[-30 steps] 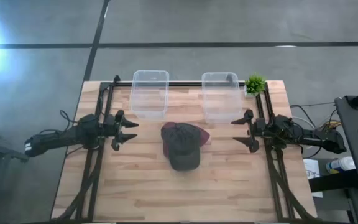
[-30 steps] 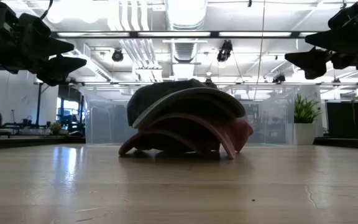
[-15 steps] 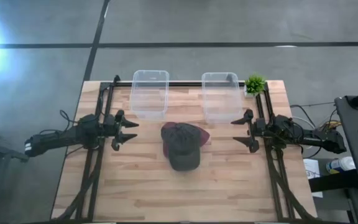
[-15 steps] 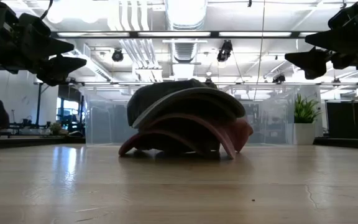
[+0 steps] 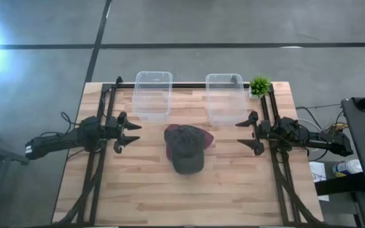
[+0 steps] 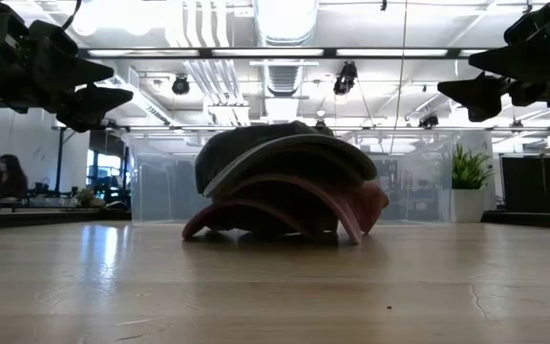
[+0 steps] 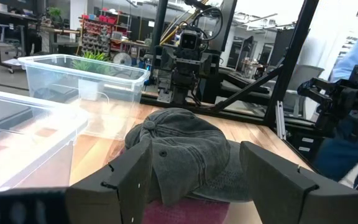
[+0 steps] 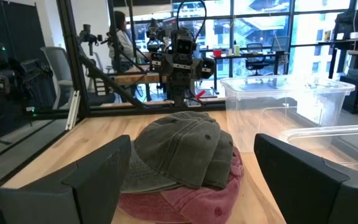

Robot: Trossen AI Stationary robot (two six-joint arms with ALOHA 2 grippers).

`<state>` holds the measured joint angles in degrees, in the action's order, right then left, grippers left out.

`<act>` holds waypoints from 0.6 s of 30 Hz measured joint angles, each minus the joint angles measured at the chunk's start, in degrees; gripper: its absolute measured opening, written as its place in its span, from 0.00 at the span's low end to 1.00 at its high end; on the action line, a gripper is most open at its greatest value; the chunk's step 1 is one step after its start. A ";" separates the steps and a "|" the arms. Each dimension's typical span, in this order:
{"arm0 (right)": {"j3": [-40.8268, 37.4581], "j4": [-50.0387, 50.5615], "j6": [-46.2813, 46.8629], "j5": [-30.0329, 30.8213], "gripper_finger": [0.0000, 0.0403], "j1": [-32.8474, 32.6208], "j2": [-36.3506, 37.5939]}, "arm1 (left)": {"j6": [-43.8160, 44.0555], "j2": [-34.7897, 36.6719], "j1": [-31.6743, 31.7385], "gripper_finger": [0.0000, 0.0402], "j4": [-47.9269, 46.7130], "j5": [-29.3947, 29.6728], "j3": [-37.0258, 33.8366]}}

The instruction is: Pick & Place hat

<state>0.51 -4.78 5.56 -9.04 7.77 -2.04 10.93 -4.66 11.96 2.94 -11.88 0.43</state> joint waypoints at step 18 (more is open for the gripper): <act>0.00 -1.83 27.08 -0.48 0.84 0.00 -0.01 | 0.01 0.01 -0.01 0.59 -0.02 0.00 0.00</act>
<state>0.51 -6.60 32.64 -9.52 7.77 -2.04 10.94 -4.64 11.95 2.92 -11.88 0.42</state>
